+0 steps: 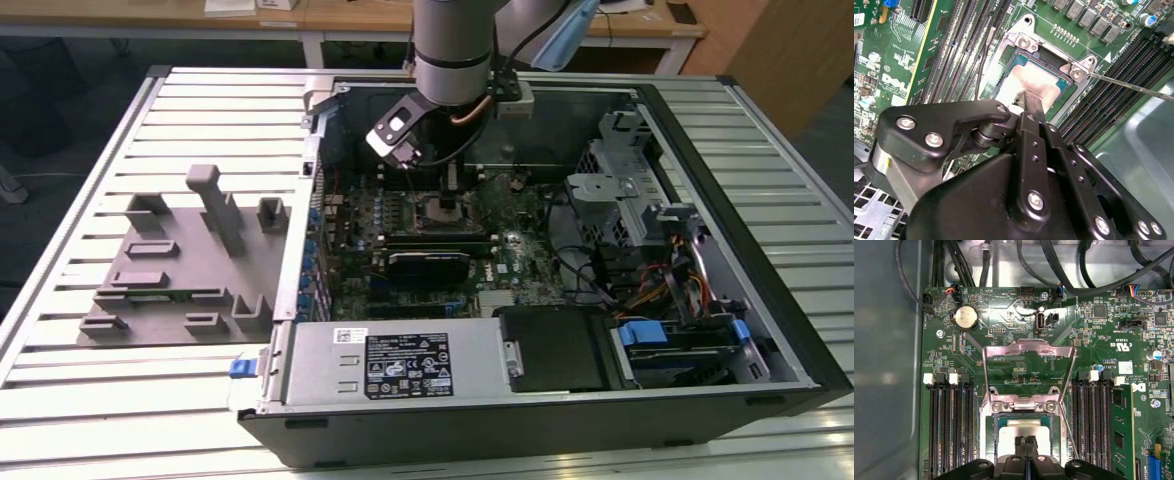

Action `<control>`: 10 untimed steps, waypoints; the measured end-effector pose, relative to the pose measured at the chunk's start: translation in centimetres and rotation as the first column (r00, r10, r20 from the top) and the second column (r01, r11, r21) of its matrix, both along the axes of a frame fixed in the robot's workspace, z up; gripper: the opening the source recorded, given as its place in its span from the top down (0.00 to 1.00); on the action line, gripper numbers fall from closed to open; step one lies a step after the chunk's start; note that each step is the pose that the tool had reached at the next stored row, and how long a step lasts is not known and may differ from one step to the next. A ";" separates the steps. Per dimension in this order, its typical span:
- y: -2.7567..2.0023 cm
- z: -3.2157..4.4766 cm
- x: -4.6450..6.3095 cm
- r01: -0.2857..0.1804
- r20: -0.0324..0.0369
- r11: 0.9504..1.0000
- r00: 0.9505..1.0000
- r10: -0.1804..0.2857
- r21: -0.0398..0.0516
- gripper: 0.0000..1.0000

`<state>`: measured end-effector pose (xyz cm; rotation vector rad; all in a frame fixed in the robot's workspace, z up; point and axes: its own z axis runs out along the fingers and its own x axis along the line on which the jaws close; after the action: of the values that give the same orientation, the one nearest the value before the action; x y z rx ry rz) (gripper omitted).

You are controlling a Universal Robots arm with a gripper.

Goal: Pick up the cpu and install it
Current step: 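Place the cpu into insertion slot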

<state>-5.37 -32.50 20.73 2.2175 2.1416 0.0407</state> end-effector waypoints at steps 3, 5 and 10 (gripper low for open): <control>-0.01 -0.12 0.0 0.000 0.000 1.000 1.000 0.000 0.004 0.89; 0.00 -0.23 0.0 0.000 0.000 1.000 1.000 0.000 0.011 0.89; 0.00 -0.43 -0.1 0.000 0.000 1.000 1.000 0.000 0.014 0.89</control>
<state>-5.49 -32.51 20.30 2.2249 2.1479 0.0555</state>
